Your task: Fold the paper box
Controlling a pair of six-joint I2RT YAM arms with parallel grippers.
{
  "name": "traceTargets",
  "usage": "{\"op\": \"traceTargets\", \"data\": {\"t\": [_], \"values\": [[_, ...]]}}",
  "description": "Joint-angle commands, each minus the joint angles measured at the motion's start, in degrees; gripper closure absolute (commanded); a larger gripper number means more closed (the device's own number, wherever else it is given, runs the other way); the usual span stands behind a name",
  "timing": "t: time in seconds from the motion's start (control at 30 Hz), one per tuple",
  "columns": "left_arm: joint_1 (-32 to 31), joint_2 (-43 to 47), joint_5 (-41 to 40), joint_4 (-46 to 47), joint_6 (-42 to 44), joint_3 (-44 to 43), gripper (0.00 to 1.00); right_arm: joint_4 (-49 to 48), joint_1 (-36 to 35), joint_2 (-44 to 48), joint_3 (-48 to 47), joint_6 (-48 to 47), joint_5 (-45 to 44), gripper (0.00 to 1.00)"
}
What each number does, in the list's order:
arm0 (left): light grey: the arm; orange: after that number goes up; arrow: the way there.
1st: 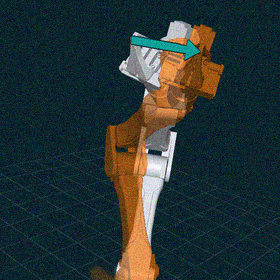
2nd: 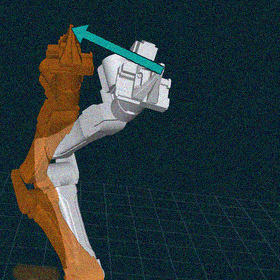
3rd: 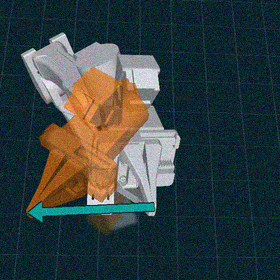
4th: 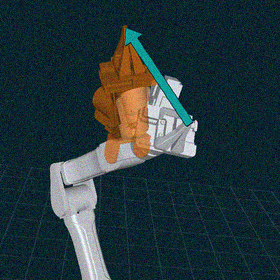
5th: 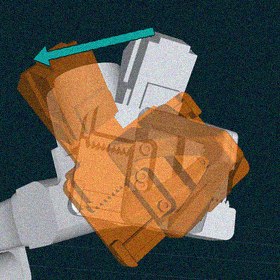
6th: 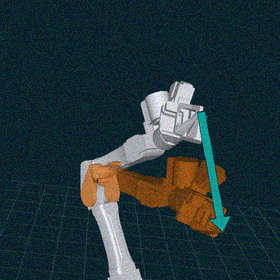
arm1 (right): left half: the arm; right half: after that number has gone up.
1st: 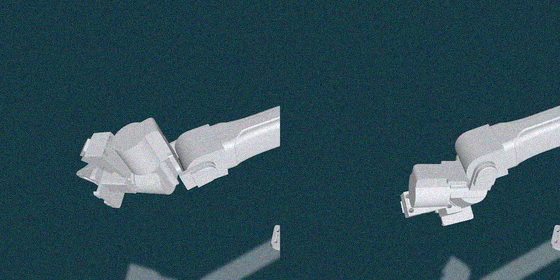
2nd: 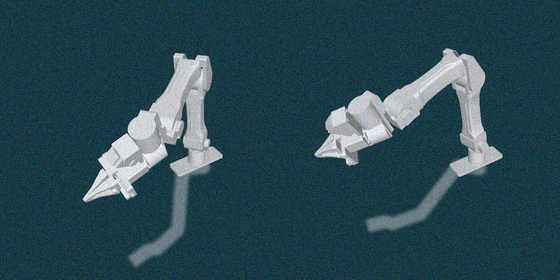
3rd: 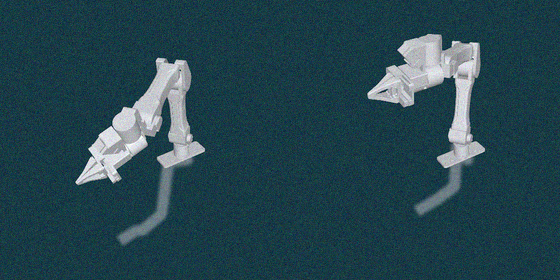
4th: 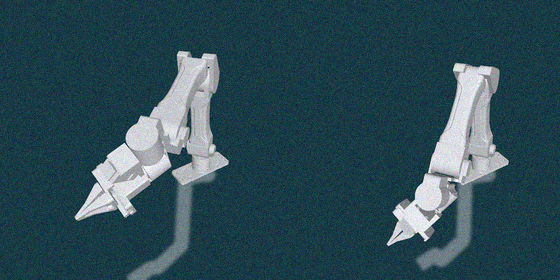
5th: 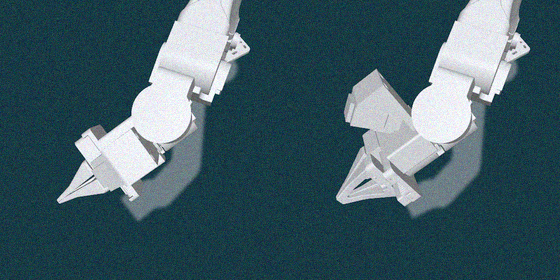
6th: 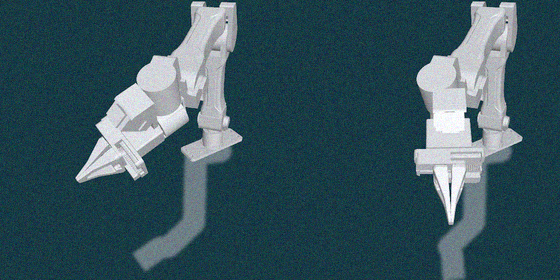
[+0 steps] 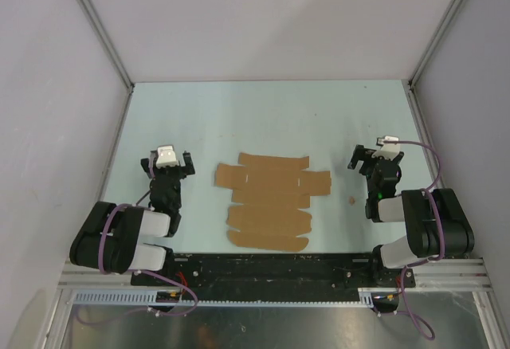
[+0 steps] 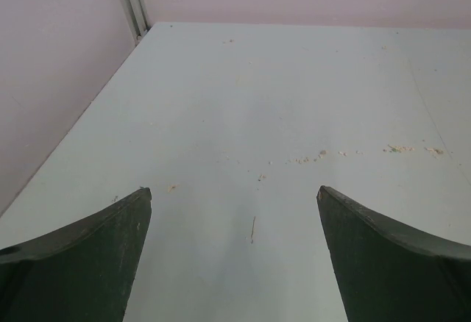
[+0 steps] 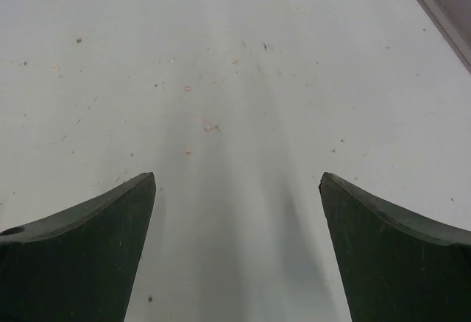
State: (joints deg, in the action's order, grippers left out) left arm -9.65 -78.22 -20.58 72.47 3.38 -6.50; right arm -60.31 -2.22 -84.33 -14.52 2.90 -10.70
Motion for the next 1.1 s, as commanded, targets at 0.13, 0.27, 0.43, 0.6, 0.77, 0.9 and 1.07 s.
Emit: {"op": "traceTargets", "data": {"t": [0.13, 0.27, 0.43, 0.6, 0.77, 0.9, 1.07], "values": [[0.3, 0.6, 0.1, 1.5, -0.2, -1.1, 0.00, -1.5, 0.2, -0.4, -0.9, -0.2, -1.1, 0.00], [0.4, 0.6, 0.0, 1.5, -0.2, -1.1, 0.00, -1.4, 0.2, -0.4, -0.8, -0.2, -1.1, 0.00], [0.4, 0.4, 0.1, 1.5, -0.2, -1.1, 0.00, -1.4, 0.1, -0.3, -0.9, -0.2, -1.1, 0.00], [0.4, 0.6, 0.2, 1.5, -0.3, -1.0, 0.00, -1.5, 0.2, -0.3, -0.8, -0.2, -1.1, 0.00], [-0.6, 4.3, -5.4, 0.4, -0.2, -0.5, 0.00, -1.4, 0.4, -0.3, -0.9, -0.1, -0.7, 0.00], [-5.2, 13.6, -15.1, -14.5, 1.8, -7.2, 0.00, -1.5, 0.5, -0.2, -0.9, -0.2, -0.6, 0.00], [-5.5, 21.9, -15.5, -35.0, -5.8, -13.3, 0.00, -1.5, 0.5, -0.3, -0.9, 0.0, -0.6, 0.00]]}}
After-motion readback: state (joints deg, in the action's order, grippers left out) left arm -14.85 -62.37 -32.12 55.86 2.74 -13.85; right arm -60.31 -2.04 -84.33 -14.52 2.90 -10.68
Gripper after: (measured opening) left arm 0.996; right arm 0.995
